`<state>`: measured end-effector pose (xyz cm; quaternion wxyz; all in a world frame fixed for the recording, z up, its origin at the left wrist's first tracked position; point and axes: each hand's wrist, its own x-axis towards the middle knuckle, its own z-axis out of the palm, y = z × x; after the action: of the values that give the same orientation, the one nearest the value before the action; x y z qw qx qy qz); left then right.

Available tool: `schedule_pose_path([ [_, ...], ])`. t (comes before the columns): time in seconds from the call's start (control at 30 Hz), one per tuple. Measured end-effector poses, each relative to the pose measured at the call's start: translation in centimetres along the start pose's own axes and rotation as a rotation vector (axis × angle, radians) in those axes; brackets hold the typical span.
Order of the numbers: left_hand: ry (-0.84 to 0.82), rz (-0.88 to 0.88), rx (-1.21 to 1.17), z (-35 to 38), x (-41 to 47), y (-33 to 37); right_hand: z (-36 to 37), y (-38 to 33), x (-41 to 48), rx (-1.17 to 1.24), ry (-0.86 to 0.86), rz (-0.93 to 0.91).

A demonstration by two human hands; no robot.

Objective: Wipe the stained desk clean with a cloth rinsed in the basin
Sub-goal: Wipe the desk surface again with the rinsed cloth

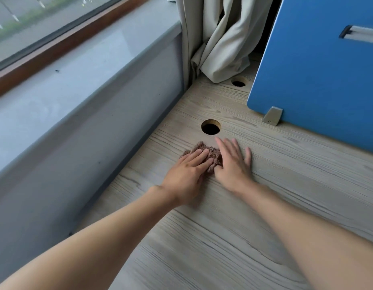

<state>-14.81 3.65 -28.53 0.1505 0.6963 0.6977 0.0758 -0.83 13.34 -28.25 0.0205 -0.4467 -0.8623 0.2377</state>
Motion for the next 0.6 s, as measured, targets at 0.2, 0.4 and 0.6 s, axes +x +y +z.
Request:
schedule_pose_path([
  [0.2, -0.092, 0.001, 0.014, 0.4, -2.3, 2.5, -0.6, 0.4, -4.7, -0.041, -0.026, -0.149],
  [0.4, -0.114, 0.04, -0.004, 1.7, -5.3, 5.6, -0.2, 0.4, -10.1, -0.19, -0.056, -0.105],
  [0.6, -0.19, 0.088, 0.017, 2.4, -9.5, 7.7, -0.2, -0.3, -15.5, -0.25, -0.179, -0.083],
])
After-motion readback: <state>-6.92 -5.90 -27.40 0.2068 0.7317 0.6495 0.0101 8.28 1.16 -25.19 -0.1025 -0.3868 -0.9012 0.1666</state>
